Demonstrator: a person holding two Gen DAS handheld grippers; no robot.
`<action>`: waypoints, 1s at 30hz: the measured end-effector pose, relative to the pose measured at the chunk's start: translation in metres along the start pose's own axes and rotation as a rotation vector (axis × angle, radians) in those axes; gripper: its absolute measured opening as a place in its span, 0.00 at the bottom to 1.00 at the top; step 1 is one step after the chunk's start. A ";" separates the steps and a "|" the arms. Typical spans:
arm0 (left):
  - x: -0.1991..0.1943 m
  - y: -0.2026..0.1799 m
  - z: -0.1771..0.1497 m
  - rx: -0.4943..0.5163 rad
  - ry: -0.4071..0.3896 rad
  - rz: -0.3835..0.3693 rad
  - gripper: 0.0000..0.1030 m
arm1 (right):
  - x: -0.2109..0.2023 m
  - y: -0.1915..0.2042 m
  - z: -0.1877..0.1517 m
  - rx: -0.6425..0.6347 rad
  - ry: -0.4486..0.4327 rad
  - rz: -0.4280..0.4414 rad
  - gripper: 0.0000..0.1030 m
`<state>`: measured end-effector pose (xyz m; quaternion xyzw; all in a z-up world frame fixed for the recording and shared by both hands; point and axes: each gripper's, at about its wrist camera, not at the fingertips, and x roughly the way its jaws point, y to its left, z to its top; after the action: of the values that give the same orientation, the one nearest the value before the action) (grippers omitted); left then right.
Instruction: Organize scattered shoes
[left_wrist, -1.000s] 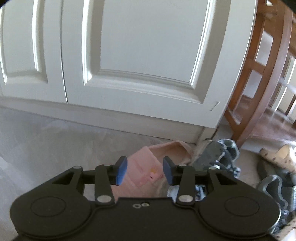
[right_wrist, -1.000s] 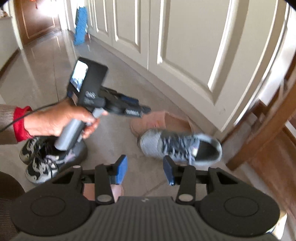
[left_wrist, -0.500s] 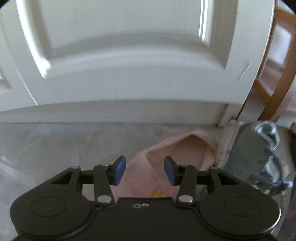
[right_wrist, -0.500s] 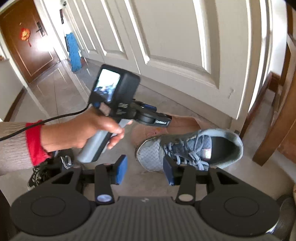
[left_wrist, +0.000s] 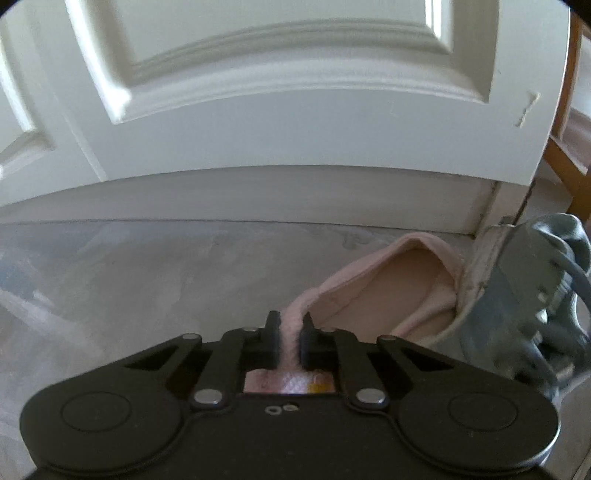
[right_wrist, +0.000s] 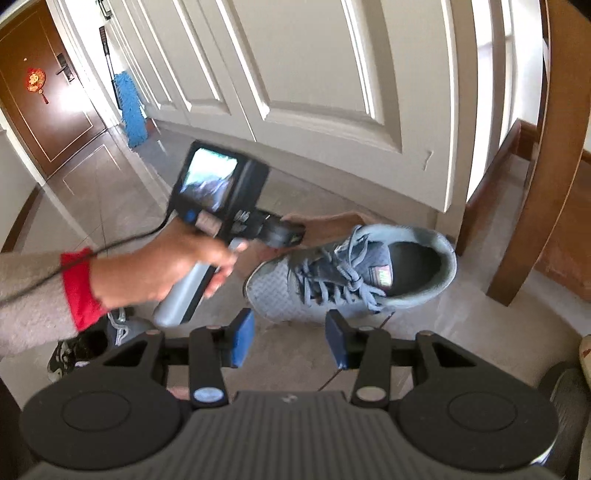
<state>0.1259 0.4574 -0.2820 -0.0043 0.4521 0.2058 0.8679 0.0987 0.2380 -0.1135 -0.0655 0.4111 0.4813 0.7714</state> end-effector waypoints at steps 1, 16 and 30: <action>-0.004 0.004 -0.004 -0.008 -0.006 0.007 0.07 | 0.001 0.001 0.002 -0.001 -0.006 -0.002 0.45; -0.051 0.053 -0.045 -0.092 -0.056 0.084 0.07 | 0.039 0.029 0.023 -0.052 -0.023 -0.075 0.45; -0.105 0.069 -0.069 -0.100 -0.143 0.087 0.07 | 0.050 0.058 0.016 -0.128 0.000 -0.044 0.45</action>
<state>-0.0060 0.4700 -0.2283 -0.0136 0.3780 0.2654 0.8868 0.0713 0.3112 -0.1213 -0.1235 0.3778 0.4897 0.7760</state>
